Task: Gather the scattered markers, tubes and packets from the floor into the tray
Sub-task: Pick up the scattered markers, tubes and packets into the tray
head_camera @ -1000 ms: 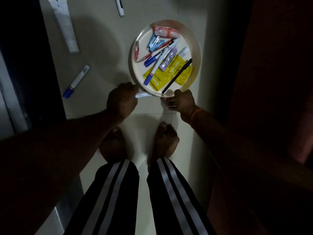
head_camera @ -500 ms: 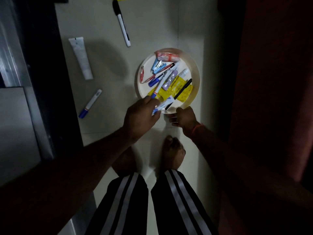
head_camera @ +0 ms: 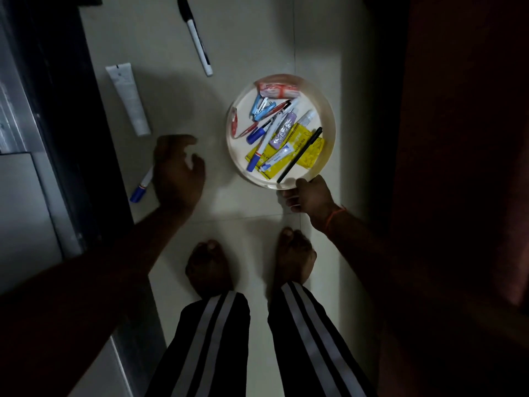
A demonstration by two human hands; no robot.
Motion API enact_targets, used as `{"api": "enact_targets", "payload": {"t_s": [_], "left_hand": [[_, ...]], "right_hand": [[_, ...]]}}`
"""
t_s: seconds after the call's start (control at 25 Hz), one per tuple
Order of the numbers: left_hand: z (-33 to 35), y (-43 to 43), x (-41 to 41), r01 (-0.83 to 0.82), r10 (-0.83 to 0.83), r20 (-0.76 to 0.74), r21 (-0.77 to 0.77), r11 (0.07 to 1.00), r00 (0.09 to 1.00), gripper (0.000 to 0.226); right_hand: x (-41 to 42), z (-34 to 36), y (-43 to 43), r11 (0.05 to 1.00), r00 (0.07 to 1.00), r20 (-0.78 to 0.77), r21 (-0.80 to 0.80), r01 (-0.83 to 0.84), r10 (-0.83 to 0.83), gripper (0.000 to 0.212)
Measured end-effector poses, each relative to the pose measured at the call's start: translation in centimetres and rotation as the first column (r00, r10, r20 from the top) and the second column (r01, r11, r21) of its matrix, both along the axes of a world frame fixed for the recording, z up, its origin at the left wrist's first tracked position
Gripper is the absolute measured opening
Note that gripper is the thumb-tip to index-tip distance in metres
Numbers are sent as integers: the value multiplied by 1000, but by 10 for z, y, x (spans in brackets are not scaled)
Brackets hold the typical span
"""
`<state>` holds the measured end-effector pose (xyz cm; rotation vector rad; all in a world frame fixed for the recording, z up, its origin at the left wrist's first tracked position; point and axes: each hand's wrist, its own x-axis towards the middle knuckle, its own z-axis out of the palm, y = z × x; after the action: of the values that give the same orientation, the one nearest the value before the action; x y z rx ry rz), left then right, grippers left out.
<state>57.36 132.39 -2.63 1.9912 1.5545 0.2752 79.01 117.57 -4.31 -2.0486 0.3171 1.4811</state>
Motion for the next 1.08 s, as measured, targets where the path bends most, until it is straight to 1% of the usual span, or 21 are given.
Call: {"api": "enact_targets", "payload": {"t_s": [0.04,0.08,0.12,0.2,0.28,0.32,0.36,0.4,0.44,0.48,0.52,0.56,0.6,0.64,0.76,0.84,0.92,0.96,1.0,1.04,1.08], "left_hand": [[-8,6,-32,-49,43,-128,-42,998,991,41],[-15,8,-59,-67,38,-256,-105,992,966,46],[-19,8,-80,-55,-10,-348,-175,983,938,46],[-22,6,-102,71,-174,-468,-229,971,866,42],[-16,4,-101,217,-336,-523,-277,936,783,35],[-9,1,-93,231,-355,-504,-293,928,787,31],[-2,-1,-82,170,-300,-458,-303,938,837,31],[10,-2,-64,68,-177,-390,-277,958,904,31],[21,-1,-41,-2,-61,-326,-192,981,944,30],[30,0,-18,-36,16,-237,-82,996,971,28],[40,2,8,-46,44,-135,-12,999,990,26],[50,3,35,-31,31,-39,2,1000,999,25],[54,4,59,8,-8,17,-41,999,1000,25],[54,4,79,79,-78,22,-95,992,997,24],[35,-19,129,258,-279,-44,-267,929,959,26],[15,-32,148,382,-442,-130,-331,863,887,28],[-3,-34,149,447,-543,-195,-380,810,817,27],[-6,-36,147,455,-545,-204,-361,814,813,26],[-7,-39,143,469,-527,-179,-286,836,831,25],[-6,-36,136,451,-475,-118,-188,873,872,22],[-4,-30,128,390,-393,-43,-74,918,918,18]], "right_hand": [[-1,-1,0,1000,1000,0,5,2,-2,36],[-1,-1,1,1000,1000,12,5,-2,2,38],[-2,-2,0,1000,1000,23,9,2,-2,41],[-4,-2,2,1000,999,40,12,8,-9,40],[-4,-1,0,1000,998,56,26,-4,2,38],[-5,0,0,999,999,51,33,-4,2,39],[-5,0,-1,999,999,44,45,-3,1,39],[-6,1,-1,999,999,38,51,-8,6,38],[-6,3,-2,998,999,31,55,-13,11,37],[-7,6,-2,998,1000,21,57,-20,19,35],[-6,8,-2,998,1000,10,65,-23,23,30],[-7,11,-1,997,1000,-6,74,-25,26,24],[-8,14,0,997,999,-17,77,-26,27,22],[-8,18,1,997,999,-29,73,-26,28,22],[-9,20,-2,999,998,-59,43,-11,14,17],[-9,18,-4,999,996,-84,47,-2,6,16],[-8,15,-4,998,994,-106,68,16,-9,17],[-8,14,-4,997,994,-112,78,22,-13,19],[-8,14,-4,996,993,-114,88,17,-7,20],[-8,13,-4,995,993,-115,95,8,3,21],[-9,12,-5,995,993,-116,102,3,9,21]]}}
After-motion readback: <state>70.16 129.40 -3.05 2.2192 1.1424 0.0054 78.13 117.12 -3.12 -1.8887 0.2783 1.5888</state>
